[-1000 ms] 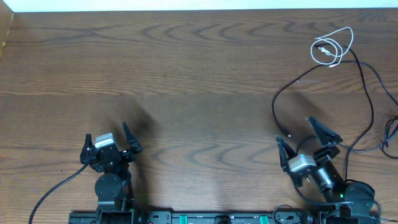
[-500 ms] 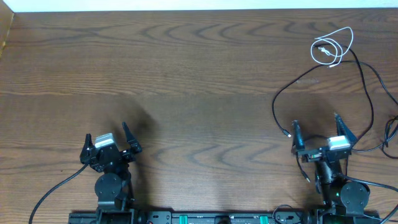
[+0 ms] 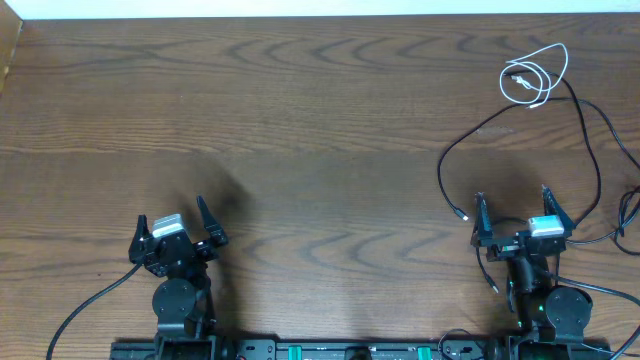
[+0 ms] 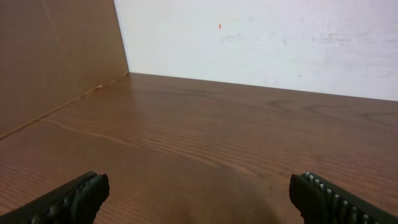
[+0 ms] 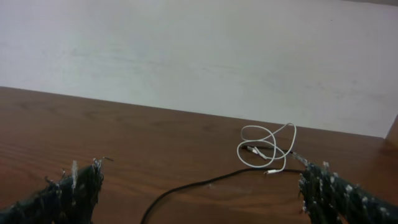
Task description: Untangle cables
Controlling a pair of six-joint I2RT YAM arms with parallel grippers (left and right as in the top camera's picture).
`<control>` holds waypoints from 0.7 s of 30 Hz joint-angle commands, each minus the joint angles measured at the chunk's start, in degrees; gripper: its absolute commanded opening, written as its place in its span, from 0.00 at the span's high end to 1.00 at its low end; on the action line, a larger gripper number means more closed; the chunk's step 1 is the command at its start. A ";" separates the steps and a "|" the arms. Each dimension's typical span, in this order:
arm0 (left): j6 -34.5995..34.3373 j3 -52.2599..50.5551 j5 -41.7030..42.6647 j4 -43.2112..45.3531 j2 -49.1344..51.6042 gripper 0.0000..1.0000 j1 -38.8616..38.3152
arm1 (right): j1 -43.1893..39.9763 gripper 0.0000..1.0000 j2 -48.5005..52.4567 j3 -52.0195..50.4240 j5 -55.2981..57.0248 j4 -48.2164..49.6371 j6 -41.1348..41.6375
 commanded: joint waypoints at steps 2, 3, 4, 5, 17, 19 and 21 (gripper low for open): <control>-0.28 -1.46 0.11 -1.51 -0.37 0.02 0.24 | -0.24 0.01 -0.39 -0.22 0.66 -0.20 0.07; -0.28 -1.46 0.11 -1.51 -0.37 0.02 0.24 | -0.24 0.01 -0.39 -0.22 0.66 -0.35 0.07; -0.28 -1.46 0.11 -1.51 -0.37 0.02 0.24 | -0.24 0.01 -0.39 -0.22 0.66 -0.63 0.07; -0.28 -1.46 0.11 -1.51 -0.37 0.02 0.24 | -0.24 0.01 -0.37 -0.22 0.66 -1.53 0.07; -0.28 -1.46 0.11 -1.51 -0.37 0.02 0.24 | -0.24 0.01 -0.04 -0.20 0.68 -7.02 0.09; -0.28 -1.46 0.11 -1.51 -0.37 0.02 0.24 | -0.24 0.01 -0.04 -0.20 0.68 -7.02 0.09; -0.28 -1.46 0.11 -1.51 -0.37 0.02 0.24 | -0.24 0.01 -0.04 -0.20 0.68 -7.02 0.07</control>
